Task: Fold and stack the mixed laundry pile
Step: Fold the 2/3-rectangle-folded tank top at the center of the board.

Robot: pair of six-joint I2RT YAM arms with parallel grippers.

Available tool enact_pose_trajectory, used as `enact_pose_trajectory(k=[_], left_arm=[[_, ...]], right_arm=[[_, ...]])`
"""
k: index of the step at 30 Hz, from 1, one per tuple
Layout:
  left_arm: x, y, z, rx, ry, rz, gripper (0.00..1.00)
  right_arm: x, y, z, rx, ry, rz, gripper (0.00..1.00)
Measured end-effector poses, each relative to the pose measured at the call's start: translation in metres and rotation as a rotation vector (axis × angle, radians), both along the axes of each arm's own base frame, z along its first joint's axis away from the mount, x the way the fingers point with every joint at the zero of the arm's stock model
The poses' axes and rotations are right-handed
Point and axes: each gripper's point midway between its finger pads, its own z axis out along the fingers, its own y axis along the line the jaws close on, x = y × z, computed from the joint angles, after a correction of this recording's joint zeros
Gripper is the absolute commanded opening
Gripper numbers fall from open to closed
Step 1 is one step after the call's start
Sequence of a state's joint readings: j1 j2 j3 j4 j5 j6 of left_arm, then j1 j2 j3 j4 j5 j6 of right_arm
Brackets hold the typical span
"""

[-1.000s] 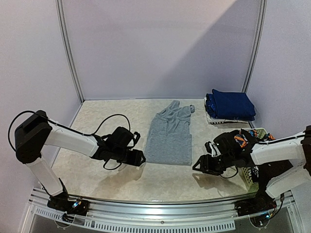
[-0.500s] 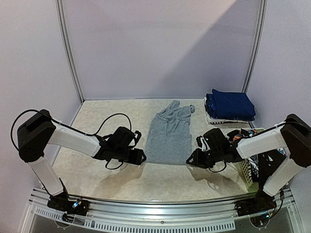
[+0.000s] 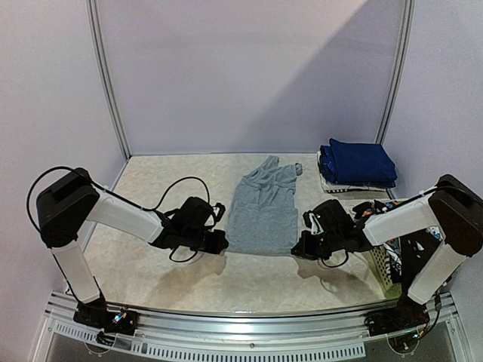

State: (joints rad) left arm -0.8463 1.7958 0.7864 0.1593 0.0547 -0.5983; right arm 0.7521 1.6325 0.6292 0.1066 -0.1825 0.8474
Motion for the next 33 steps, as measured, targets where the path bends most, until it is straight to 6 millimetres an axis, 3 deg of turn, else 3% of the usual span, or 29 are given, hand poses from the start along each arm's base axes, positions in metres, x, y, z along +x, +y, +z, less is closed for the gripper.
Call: enact_pose_trajectory(k=[3, 7, 11, 17, 18, 22, 23, 28, 33], left_arm=[[-0.004, -0.006, 0.000, -0.026, 0.015, -0.013, 0.00], [-0.019, -0.016, 0.001, -0.041, 0.041, -0.046, 0.00], [-0.050, -0.031, 0.001, -0.051, 0.091, -0.097, 0.00], [-0.101, -0.039, 0.006, -0.019, 0.151, -0.163, 0.00], [-0.106, -0.040, 0.007, -0.016, 0.155, -0.168, 0.01], [-0.113, -0.040, 0.005, -0.002, 0.163, -0.163, 0.11], [-0.112, -0.040, 0.005, -0.003, 0.165, -0.157, 0.16], [-0.111, -0.043, 0.006, -0.029, 0.157, -0.136, 0.38], [-0.109, -0.046, 0.009, -0.046, 0.138, -0.125, 0.41]], right_arm=[[-0.006, -0.006, 0.001, -0.020, 0.014, 0.007, 0.00], [-0.031, -0.026, 0.004, -0.061, 0.059, 0.024, 0.00], [-0.061, -0.045, 0.015, -0.073, 0.096, 0.052, 0.00], [-0.097, -0.056, 0.025, -0.058, 0.127, 0.103, 0.00], [-0.101, -0.059, 0.025, -0.057, 0.131, 0.104, 0.02], [-0.112, -0.067, 0.019, -0.053, 0.155, 0.096, 0.43], [-0.113, -0.068, 0.018, -0.051, 0.162, 0.089, 0.48], [-0.119, -0.073, 0.014, -0.037, 0.163, 0.078, 0.55], [-0.116, -0.071, 0.016, -0.014, 0.144, 0.068, 0.49]])
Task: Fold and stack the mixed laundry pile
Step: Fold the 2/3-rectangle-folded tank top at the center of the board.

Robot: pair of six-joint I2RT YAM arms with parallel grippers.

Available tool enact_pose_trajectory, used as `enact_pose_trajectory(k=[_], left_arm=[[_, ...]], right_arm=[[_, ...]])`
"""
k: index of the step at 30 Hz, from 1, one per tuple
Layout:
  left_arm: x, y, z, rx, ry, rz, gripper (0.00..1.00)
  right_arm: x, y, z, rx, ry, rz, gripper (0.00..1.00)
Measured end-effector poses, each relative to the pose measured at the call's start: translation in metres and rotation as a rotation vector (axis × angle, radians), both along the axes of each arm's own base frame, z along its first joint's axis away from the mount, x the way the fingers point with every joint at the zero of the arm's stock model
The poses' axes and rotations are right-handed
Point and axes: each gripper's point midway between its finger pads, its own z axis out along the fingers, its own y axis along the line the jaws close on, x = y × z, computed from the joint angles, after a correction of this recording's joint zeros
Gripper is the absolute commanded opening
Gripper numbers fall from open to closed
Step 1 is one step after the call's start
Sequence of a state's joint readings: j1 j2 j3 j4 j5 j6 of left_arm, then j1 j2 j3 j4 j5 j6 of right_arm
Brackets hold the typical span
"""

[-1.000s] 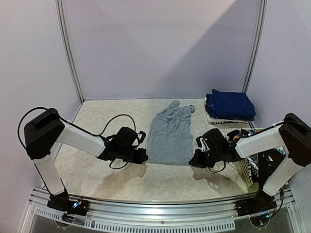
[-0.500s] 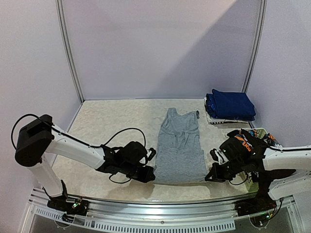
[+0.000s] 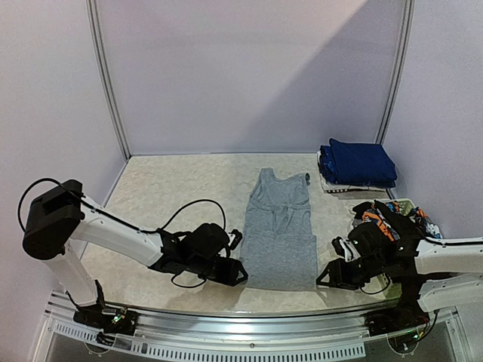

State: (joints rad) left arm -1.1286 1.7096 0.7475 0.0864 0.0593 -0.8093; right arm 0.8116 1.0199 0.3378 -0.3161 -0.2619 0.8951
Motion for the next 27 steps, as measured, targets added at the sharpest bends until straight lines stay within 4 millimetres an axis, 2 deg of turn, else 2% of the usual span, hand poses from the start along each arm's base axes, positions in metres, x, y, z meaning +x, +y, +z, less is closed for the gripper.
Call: enact_pose_trajectory(k=[6, 11, 14, 23, 27], left_arm=[[0.002, 0.001, 0.000, 0.002, -0.011, 0.013, 0.40], [0.002, 0.001, -0.001, 0.002, -0.015, 0.017, 0.36], [0.002, 0.002, -0.001, 0.002, -0.016, 0.019, 0.33], [0.002, 0.003, -0.005, -0.007, -0.017, 0.029, 0.16], [0.003, -0.001, -0.007, -0.024, -0.019, 0.031, 0.07]], right_arm=[[0.004, 0.011, -0.004, 0.040, 0.012, 0.000, 0.46], [0.005, 0.020, -0.006, 0.065, 0.017, 0.014, 0.33], [0.003, 0.021, -0.007, 0.066, 0.028, 0.019, 0.29], [-0.002, 0.023, -0.011, 0.064, 0.048, 0.036, 0.19], [-0.002, 0.024, -0.012, 0.069, 0.043, 0.044, 0.09]])
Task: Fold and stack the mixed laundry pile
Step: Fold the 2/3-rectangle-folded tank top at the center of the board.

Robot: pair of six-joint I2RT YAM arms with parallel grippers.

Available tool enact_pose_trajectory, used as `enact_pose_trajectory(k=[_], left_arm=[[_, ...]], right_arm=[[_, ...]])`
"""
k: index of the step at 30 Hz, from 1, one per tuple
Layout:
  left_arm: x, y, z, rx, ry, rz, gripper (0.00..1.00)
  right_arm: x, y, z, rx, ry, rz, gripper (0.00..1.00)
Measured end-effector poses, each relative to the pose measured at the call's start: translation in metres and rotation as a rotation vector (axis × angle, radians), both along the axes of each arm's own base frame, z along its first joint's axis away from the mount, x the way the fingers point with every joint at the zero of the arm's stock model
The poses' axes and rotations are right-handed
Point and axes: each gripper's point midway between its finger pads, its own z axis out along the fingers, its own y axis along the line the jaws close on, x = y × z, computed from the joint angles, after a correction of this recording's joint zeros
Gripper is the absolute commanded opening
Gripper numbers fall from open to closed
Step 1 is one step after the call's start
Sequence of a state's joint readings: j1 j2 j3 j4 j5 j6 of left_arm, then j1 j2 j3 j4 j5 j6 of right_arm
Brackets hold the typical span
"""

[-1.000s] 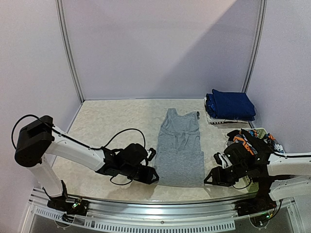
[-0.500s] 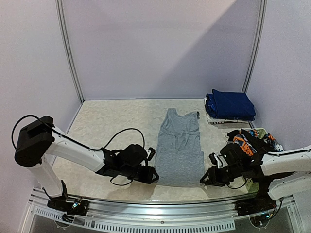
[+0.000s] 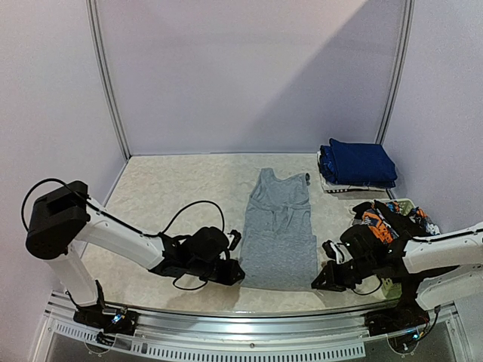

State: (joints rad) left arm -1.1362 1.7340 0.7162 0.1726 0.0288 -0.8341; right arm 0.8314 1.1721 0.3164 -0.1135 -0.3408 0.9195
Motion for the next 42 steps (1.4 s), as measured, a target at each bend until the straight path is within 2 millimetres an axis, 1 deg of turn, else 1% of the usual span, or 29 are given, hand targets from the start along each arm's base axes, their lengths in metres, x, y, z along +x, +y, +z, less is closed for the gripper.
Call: enact_pose_trajectory(k=[2, 3, 7, 11, 14, 18, 20, 22, 26, 29, 33, 35, 39, 42], left_arm=[[0.000, -0.002, -0.001, -0.007, -0.002, -0.001, 0.02], [0.000, -0.003, -0.001, -0.010, -0.002, 0.000, 0.00], [-0.003, -0.005, -0.001, -0.019, -0.002, -0.006, 0.00], [-0.014, -0.008, 0.000, -0.015, 0.006, -0.031, 0.00], [-0.033, -0.006, 0.001, 0.016, 0.019, -0.072, 0.00], [-0.054, -0.002, 0.004, 0.052, 0.034, -0.119, 0.00], [-0.059, 0.000, 0.010, 0.063, 0.035, -0.131, 0.00], [-0.059, -0.001, 0.020, 0.063, 0.027, -0.136, 0.00], [-0.051, -0.005, 0.042, 0.066, -0.017, -0.127, 0.00], [-0.043, -0.007, 0.055, 0.082, -0.052, -0.119, 0.00], [-0.028, -0.003, 0.068, 0.115, -0.091, -0.091, 0.00], [-0.018, 0.000, 0.076, 0.128, -0.112, -0.071, 0.00], [0.004, 0.007, 0.097, 0.147, -0.158, -0.029, 0.00], [0.019, 0.008, 0.114, 0.153, -0.194, -0.004, 0.00]], right_arm=[[0.000, 0.001, -0.001, 0.003, -0.002, 0.005, 0.01], [0.000, 0.001, -0.002, 0.003, -0.004, 0.010, 0.00], [-0.001, 0.002, -0.002, 0.010, 0.000, 0.014, 0.00], [-0.009, -0.003, 0.002, 0.002, 0.010, 0.024, 0.00], [-0.019, -0.003, 0.014, 0.021, 0.007, 0.053, 0.00], [-0.030, 0.004, 0.035, 0.053, -0.007, 0.100, 0.00], [-0.031, 0.007, 0.045, 0.064, -0.016, 0.112, 0.00], [-0.030, 0.009, 0.053, 0.066, -0.024, 0.112, 0.00], [-0.026, 0.007, 0.063, 0.038, -0.035, 0.103, 0.00], [-0.019, 0.007, 0.080, 0.012, -0.066, 0.097, 0.00], [-0.002, 0.011, 0.108, -0.020, -0.140, 0.090, 0.00], [0.006, 0.012, 0.118, -0.045, -0.172, 0.086, 0.00], [0.024, 0.011, 0.131, -0.128, -0.229, 0.066, 0.00], [0.039, 0.007, 0.135, -0.199, -0.263, 0.049, 0.00]])
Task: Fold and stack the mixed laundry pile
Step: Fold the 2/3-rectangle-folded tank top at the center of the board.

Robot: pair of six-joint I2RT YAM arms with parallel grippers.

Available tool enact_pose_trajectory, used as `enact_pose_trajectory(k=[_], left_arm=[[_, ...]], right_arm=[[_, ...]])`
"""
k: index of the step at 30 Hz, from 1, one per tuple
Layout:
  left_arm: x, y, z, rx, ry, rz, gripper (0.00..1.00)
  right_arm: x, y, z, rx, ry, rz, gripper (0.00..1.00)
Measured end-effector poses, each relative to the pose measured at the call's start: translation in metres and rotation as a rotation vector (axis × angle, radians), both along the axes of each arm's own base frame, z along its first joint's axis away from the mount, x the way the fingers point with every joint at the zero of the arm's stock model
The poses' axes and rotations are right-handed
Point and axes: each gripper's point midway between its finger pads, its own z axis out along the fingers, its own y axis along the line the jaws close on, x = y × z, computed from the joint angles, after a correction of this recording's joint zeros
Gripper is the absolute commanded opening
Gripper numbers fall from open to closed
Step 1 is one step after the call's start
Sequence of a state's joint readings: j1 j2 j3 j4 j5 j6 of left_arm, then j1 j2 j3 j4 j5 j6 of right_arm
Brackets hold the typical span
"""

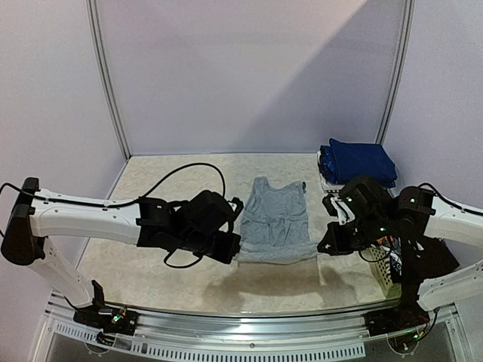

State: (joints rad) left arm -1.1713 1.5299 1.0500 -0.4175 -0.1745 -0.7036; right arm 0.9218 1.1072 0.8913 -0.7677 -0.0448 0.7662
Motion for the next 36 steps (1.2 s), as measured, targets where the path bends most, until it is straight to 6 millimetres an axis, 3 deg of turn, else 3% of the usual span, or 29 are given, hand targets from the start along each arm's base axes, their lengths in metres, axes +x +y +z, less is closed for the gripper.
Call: enact_pose_trajectory(k=[10, 13, 23, 36], left_arm=[[0.052, 0.004, 0.042, -0.015, -0.072, 0.070, 0.00], [0.070, 0.001, 0.051, -0.016, -0.086, 0.085, 0.00], [0.144, -0.002, 0.073, -0.024, -0.103, 0.146, 0.00], [0.231, -0.011, 0.047, -0.051, -0.012, 0.154, 0.00]], right_arm=[[0.052, -0.014, -0.004, -0.117, -0.026, -0.055, 0.00], [0.076, -0.021, 0.003, -0.122, -0.033, -0.088, 0.00], [0.138, -0.018, 0.023, -0.111, -0.042, -0.083, 0.00], [0.214, -0.025, 0.004, -0.108, 0.047, -0.087, 0.00]])
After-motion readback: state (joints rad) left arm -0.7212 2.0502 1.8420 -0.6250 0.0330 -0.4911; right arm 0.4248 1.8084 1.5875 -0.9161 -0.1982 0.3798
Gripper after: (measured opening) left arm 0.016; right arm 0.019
